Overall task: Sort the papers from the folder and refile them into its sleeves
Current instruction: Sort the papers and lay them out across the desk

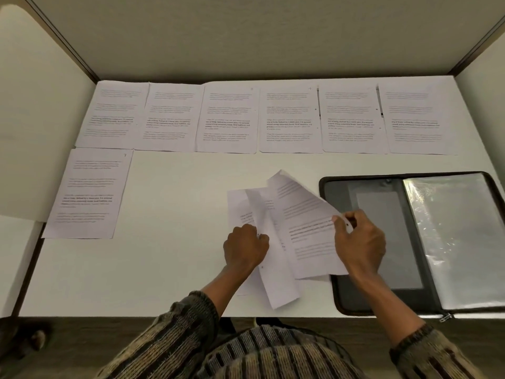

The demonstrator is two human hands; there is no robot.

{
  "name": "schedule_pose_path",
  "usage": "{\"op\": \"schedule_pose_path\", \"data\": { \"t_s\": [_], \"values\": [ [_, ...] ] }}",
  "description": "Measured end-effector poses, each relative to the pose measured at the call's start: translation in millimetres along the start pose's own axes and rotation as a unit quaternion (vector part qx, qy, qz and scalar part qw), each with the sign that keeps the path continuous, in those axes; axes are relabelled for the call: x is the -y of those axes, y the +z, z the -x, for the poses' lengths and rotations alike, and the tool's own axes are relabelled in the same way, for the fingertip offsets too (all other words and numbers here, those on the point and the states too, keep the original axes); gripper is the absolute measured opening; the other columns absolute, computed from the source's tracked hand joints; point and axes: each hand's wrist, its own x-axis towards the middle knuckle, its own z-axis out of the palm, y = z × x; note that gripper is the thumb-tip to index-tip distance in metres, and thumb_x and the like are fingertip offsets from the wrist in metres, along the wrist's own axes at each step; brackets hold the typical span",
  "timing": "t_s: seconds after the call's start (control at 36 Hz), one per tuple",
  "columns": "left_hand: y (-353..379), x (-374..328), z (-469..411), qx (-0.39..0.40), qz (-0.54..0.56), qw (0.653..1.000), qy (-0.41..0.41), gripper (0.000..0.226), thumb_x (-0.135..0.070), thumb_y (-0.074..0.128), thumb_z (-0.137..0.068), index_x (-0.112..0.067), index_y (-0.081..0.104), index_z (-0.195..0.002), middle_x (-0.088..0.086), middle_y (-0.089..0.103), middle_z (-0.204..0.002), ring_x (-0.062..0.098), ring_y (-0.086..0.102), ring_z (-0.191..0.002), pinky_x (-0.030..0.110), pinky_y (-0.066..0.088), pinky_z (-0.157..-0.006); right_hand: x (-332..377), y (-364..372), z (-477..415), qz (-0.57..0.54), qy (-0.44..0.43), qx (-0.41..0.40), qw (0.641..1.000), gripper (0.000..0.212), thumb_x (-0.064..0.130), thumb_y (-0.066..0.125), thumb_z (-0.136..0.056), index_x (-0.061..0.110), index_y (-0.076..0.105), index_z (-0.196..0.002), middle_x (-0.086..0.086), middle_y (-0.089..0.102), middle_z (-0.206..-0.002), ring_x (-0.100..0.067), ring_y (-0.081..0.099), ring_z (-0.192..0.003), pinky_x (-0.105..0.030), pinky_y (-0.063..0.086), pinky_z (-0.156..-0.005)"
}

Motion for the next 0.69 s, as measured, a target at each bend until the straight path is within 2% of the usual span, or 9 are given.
{"op": "schedule_pose_path", "data": {
  "t_s": [0.06, 0.14, 0.22, 0.28, 0.42, 0.47, 0.53, 0.61, 0.69],
  "values": [
    [2.1, 0.4, -1.1, 0.003, -0.018, 1.000, 0.013, 0.037, -0.033, 0.057, -0.096, -0.016, 0.044, -0.065, -0.002, 0.053, -0.065, 0.021, 0.054, -0.062, 0.033, 0.044, -0.060, 4.6, -8.9, -10.2, -0.006, -0.016, -0.025, 1.000, 0.012, 0.028, 0.069, -0.100, 0.020, 0.060, -0.096, -0.002, 0.071, -0.090, -0.020, 0.065, -0.072, -0.026, 0.048, -0.058],
    [4.9, -1.6, -1.2, 0.018, -0.049, 0.998, 0.040, 0.051, -0.063, 0.053, -0.099, -0.019, 0.059, -0.075, -0.005, 0.062, -0.075, 0.020, 0.062, -0.070, 0.033, 0.047, -0.062, 13.5, -20.8, -24.5, -0.020, -0.027, -0.059, 0.998, 0.014, 0.027, 0.070, -0.100, 0.013, 0.066, -0.100, -0.004, 0.073, -0.094, -0.021, 0.065, -0.075, -0.028, 0.048, -0.060],
    [7.0, -6.6, 1.5, 0.015, -0.058, 0.996, 0.059, 0.076, -0.091, 0.038, -0.089, -0.021, 0.062, -0.071, -0.008, 0.064, -0.068, 0.014, 0.060, -0.061, 0.029, 0.044, -0.056, 24.8, -30.7, -37.2, -0.037, -0.033, -0.088, 0.995, 0.016, 0.027, 0.070, -0.100, 0.012, 0.068, -0.102, -0.005, 0.073, -0.097, -0.021, 0.065, -0.079, -0.030, 0.048, -0.064],
    [4.4, -11.9, 6.6, 0.014, -0.089, 0.993, 0.074, 0.090, -0.101, 0.023, -0.082, -0.019, 0.059, -0.068, -0.006, 0.062, -0.064, 0.014, 0.059, -0.057, 0.029, 0.048, -0.056, 32.8, -35.8, -44.2, -0.055, -0.037, -0.113, 0.991, 0.017, 0.029, 0.071, -0.100, 0.012, 0.069, -0.101, -0.002, 0.072, -0.095, -0.020, 0.064, -0.080, -0.031, 0.047, -0.067],
    [-3.6, -16.1, 10.1, 0.033, -0.088, 0.993, 0.072, 0.096, -0.097, 0.004, -0.085, -0.017, 0.052, -0.063, 0.000, 0.062, -0.066, 0.020, 0.060, -0.060, 0.031, 0.041, -0.057, 54.5, -47.2, -56.6, -0.145, -0.044, -0.143, 0.978, 0.020, 0.036, 0.073, -0.099, 0.016, 0.069, -0.103, 0.008, 0.069, -0.097, -0.013, 0.066, -0.085, -0.023, 0.053, -0.073],
    [-7.5, -14.8, 7.6, 0.054, -0.060, 0.995, 0.054, 0.095, -0.094, 0.003, -0.087, -0.016, 0.053, -0.065, 0.003, 0.064, -0.073, 0.022, 0.061, -0.066, 0.034, 0.045, -0.064, 64.2, -49.5, -59.7, -0.185, -0.052, -0.132, 0.973, 0.019, 0.037, 0.074, -0.098, 0.019, 0.069, -0.103, 0.010, 0.070, -0.098, -0.011, 0.068, -0.087, -0.024, 0.057, -0.078],
    [-13.3, -11.4, 3.7, 0.070, 0.000, 0.997, 0.028, 0.094, -0.091, 0.003, -0.090, -0.015, 0.054, -0.067, 0.004, 0.067, -0.078, 0.025, 0.063, -0.073, 0.038, 0.052, -0.074, 73.2, -48.1, -61.9, -0.223, -0.042, -0.107, 0.968, 0.018, 0.037, 0.075, -0.096, 0.021, 0.069, -0.102, 0.012, 0.072, -0.098, -0.012, 0.071, -0.090, -0.029, 0.061, -0.080],
    [-21.7, 2.8, -2.8, 0.086, 0.121, 0.989, -0.011, 0.108, -0.096, 0.001, -0.084, -0.014, 0.071, -0.083, -0.001, 0.075, -0.091, 0.023, 0.068, -0.084, 0.044, 0.056, -0.090, 84.6, -39.0, -61.5, -0.285, 0.004, -0.048, 0.957, 0.020, 0.036, 0.080, -0.093, 0.020, 0.072, -0.102, 0.008, 0.077, -0.098, -0.015, 0.075, -0.091, -0.033, 0.064, -0.081],
    [-29.9, 23.8, -7.7, 0.093, 0.258, 0.961, -0.037, 0.105, -0.096, 0.006, -0.085, -0.020, 0.078, -0.078, -0.006, 0.079, -0.083, 0.020, 0.074, -0.086, 0.048, 0.060, -0.091, 92.7, -21.0, -57.4, -0.306, 0.031, -0.001, 0.952, 0.019, 0.031, 0.081, -0.092, 0.017, 0.073, -0.100, 0.003, 0.078, -0.096, -0.017, 0.076, -0.089, -0.034, 0.064, -0.079]
  ]
}}
